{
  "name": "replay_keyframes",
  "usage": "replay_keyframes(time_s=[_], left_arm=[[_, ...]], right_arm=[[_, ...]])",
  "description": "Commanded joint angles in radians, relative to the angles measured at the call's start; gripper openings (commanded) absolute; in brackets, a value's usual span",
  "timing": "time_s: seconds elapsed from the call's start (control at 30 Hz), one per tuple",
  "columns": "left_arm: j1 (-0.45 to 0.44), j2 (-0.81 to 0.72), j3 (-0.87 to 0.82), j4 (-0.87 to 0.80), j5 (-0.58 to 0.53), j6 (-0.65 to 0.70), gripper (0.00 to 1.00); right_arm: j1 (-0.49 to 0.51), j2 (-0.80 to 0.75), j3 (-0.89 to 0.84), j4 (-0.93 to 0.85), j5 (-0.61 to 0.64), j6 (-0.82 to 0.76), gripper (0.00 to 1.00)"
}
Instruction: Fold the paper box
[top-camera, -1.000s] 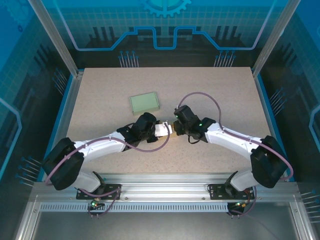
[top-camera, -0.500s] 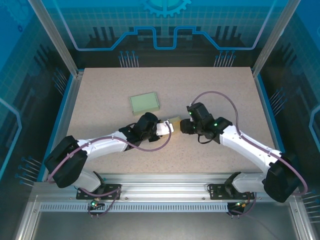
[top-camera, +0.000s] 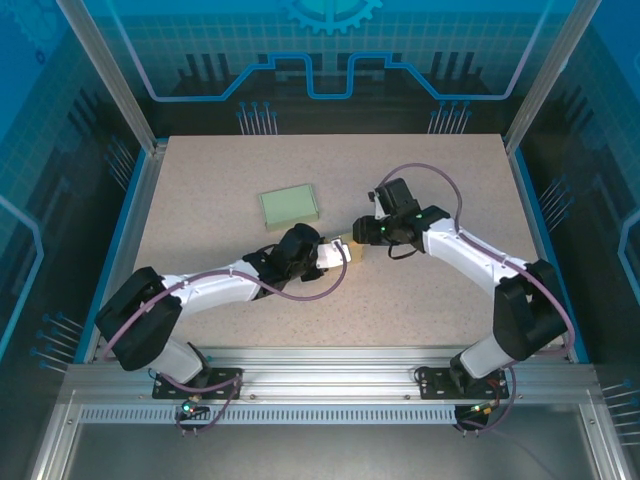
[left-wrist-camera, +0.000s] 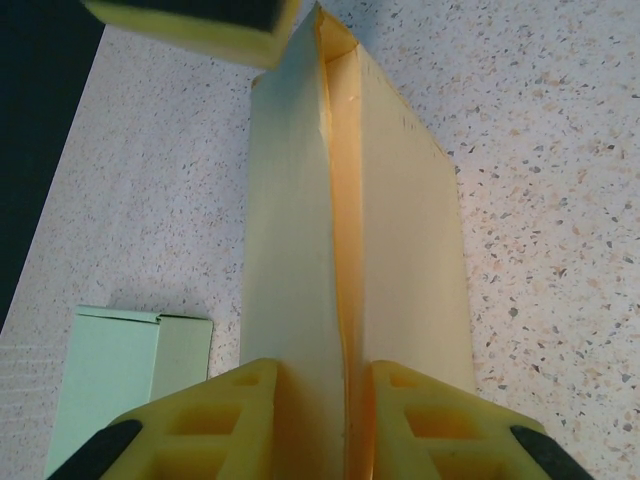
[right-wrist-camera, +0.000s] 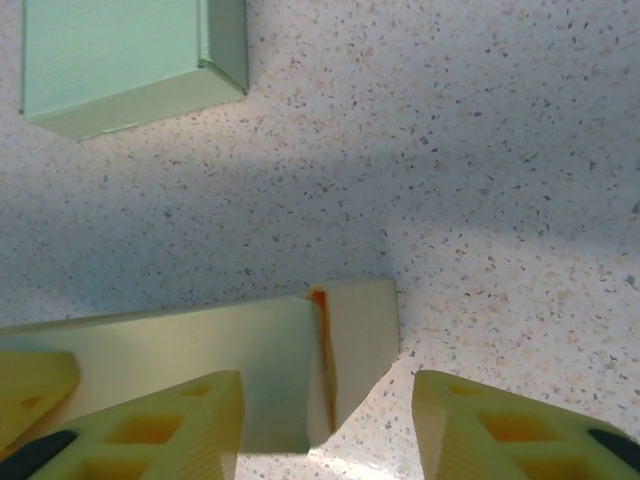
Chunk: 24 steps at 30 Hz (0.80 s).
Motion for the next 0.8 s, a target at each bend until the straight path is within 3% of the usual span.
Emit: replay_keyframes(time_s=[0.0, 0.4, 0.47, 0.6, 0.67, 0.77], left_arm=[[-0.006, 0.043, -0.011, -0.112, -0.011, -0.008, 0.25], [-0.004, 0.008, -0.014, -0.102, -0.042, -0.077, 0.25], [-0.001, -0.016, -0.007, -0.094, -0.032, -0.117, 0.33], [0.017, -0.084, 0.021, -0.06, -0.017, -0.226, 0.62], [0.034, -0.115, 0.05, -0.076, 0.0, -0.282, 0.68], [0.072, -0.138, 0.106, -0.138, 0.059, -0.34, 0.69]], right_arm=[[-0.023, 0.023, -0.01, 0.007, -0.039, -0.011, 0.47], [-0.037, 0.068, -0.196, 0.115, -0.042, 0.046, 0.33], [-0.037, 0.074, -0.206, 0.119, -0.039, 0.049, 0.32], [-0.036, 0.071, -0.211, 0.116, -0.036, 0.049, 0.31], [-0.037, 0.066, -0.209, 0.108, -0.03, 0.047, 0.3], [-0.036, 0.059, -0.206, 0.099, -0.023, 0.045, 0.3]])
